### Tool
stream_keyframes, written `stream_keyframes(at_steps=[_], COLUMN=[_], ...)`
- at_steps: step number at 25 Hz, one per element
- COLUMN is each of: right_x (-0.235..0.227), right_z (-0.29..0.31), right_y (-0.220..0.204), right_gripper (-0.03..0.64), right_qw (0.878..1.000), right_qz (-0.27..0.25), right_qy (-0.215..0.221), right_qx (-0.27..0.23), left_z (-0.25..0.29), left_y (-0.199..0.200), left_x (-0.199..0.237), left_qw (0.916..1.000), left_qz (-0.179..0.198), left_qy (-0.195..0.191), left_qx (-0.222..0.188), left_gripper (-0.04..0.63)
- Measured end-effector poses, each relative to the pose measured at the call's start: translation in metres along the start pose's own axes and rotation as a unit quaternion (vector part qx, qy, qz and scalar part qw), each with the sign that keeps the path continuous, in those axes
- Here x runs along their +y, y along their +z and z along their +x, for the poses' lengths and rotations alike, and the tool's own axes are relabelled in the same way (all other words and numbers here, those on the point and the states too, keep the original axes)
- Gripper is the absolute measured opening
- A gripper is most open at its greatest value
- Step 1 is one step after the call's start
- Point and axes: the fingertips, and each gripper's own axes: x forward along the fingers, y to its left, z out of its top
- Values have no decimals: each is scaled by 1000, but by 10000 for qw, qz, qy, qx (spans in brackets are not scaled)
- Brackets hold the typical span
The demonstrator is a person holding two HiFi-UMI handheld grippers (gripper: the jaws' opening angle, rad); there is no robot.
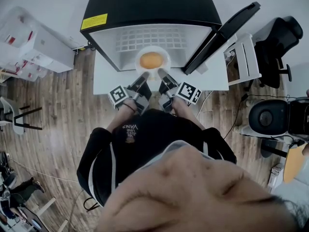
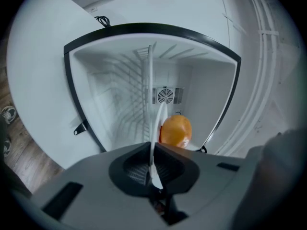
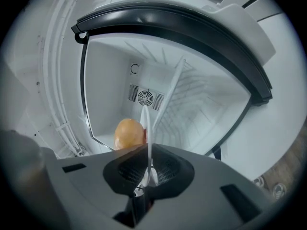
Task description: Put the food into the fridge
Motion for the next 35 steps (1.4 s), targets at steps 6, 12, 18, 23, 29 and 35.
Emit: stream_keyframes(at_steps=[6,12,18,23,29,35], right_x=[1,-3,-5,-6,-6,-7], right_z=[12,22,33,38,48,54], right_y=[4,8,12,16,24,29], right_gripper=[29,29,29,29,29,29], right_qw=[10000,9999,9998,9995,9995,9993], right_qz=[33,56,84,128,127,167], right_qy=[-20,-73,-115,-200,-166,-190], right_qx=[-68,-127,-166,-188,-236,-273], left_z=[5,11,17,21,30,36], left_y=[13,22,33,39,49,55], left_x=[0,2,5,5,6,3], left_qw=[10000,9999,9998,9996,9993,9992], left_qz=[-23,-70,-197,-269,-356,-380], left_qy=[18,-1,-17,-20,-14,-43], left_qx=[43,95,94,99,118,137], left_gripper=[25,25,25,25,25,25])
